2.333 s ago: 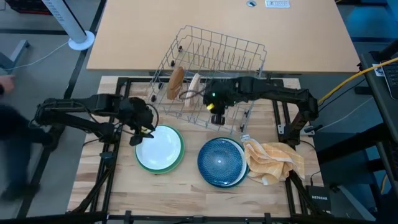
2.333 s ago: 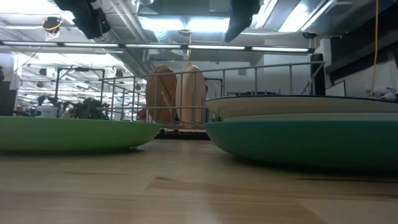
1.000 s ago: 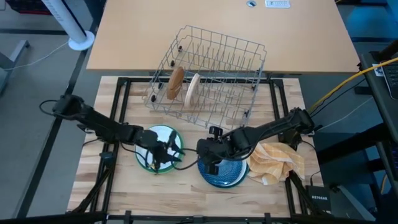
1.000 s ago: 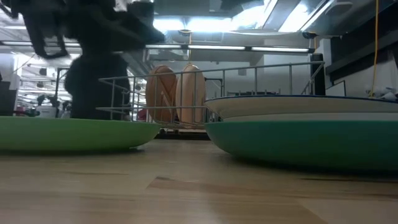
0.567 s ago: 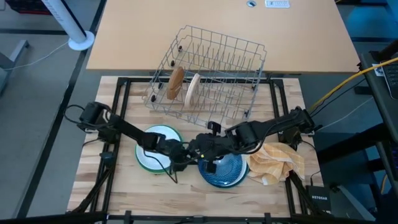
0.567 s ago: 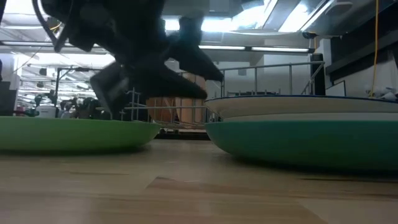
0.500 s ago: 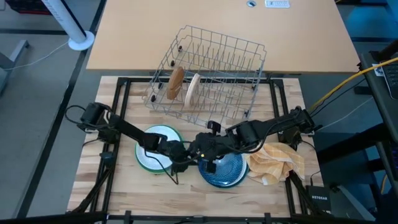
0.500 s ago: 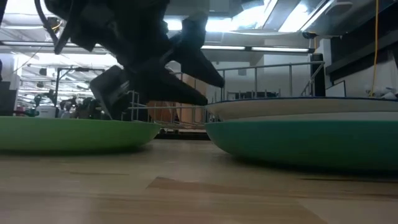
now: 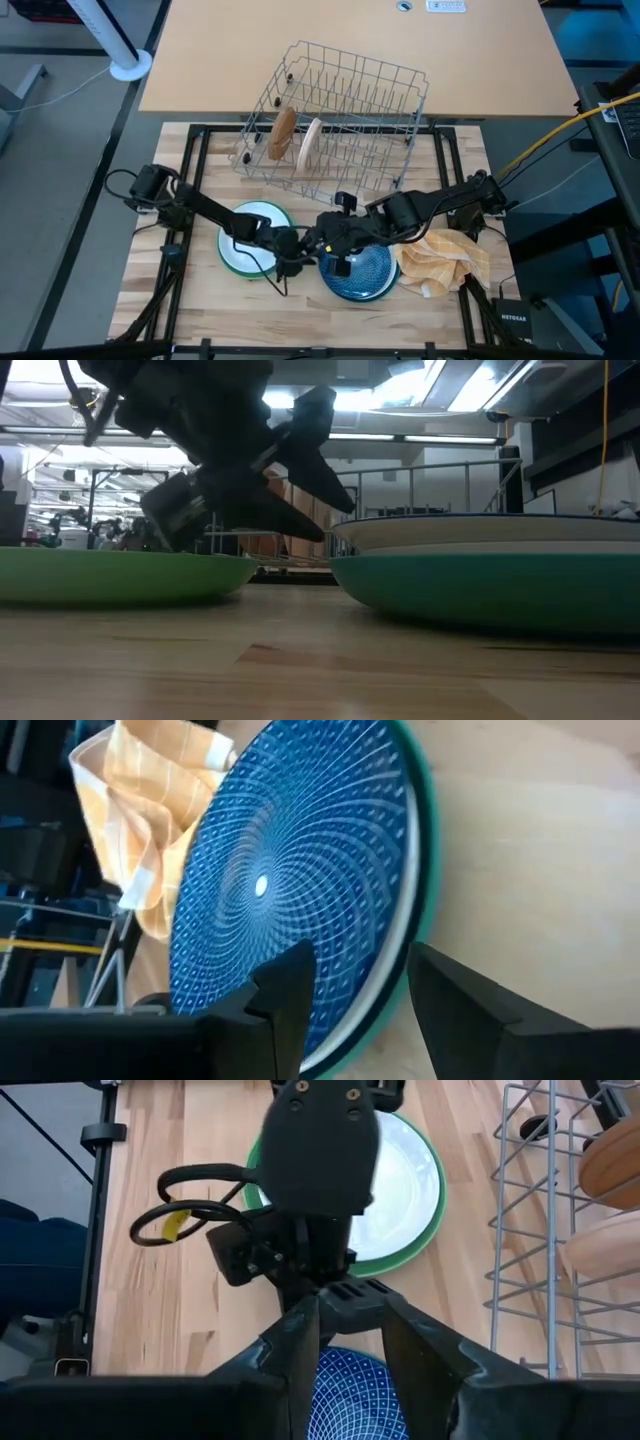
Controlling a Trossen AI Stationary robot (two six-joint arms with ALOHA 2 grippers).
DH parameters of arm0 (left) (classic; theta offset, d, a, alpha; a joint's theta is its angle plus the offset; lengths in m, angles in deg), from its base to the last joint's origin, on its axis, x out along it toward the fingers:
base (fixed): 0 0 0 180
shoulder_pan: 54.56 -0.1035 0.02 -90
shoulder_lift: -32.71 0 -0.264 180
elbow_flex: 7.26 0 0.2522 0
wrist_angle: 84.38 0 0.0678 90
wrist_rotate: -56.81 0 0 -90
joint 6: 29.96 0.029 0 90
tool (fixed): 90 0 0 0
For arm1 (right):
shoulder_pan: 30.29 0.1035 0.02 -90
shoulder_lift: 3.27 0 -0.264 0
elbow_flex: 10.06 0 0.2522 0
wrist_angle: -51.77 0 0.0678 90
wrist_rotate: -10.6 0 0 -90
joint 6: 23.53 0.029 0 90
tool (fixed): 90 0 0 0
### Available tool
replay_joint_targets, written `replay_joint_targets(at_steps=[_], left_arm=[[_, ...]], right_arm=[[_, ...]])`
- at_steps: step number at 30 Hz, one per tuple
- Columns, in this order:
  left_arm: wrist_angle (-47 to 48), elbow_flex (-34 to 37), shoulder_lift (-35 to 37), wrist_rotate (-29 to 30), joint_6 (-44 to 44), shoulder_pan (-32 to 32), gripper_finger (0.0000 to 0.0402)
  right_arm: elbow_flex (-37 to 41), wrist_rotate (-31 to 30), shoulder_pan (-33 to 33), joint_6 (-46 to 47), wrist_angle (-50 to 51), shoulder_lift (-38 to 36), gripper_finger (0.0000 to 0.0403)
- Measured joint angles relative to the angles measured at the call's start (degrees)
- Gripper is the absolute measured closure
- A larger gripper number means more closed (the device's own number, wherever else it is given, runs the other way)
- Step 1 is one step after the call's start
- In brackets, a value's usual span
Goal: Sort dishes
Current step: Put the blue patterned plate in the dish rack
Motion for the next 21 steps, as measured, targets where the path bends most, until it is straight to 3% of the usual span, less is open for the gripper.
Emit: replay_joint_targets(at_steps=[11, 21], left_arm=[[-1.1, 0.0, -0.8, -0.5, 3.8, -0.7, 0.0296], [-2.4, -0.2, -2.9, -1.9, 8.8, -0.7, 0.0313]], right_arm=[[0.0, 0.0, 0.0, 0.0, 0.0, 0.0, 0.0286], [0.0, 0.0, 0.0, 0.0, -0.1, 0.0, 0.0286]])
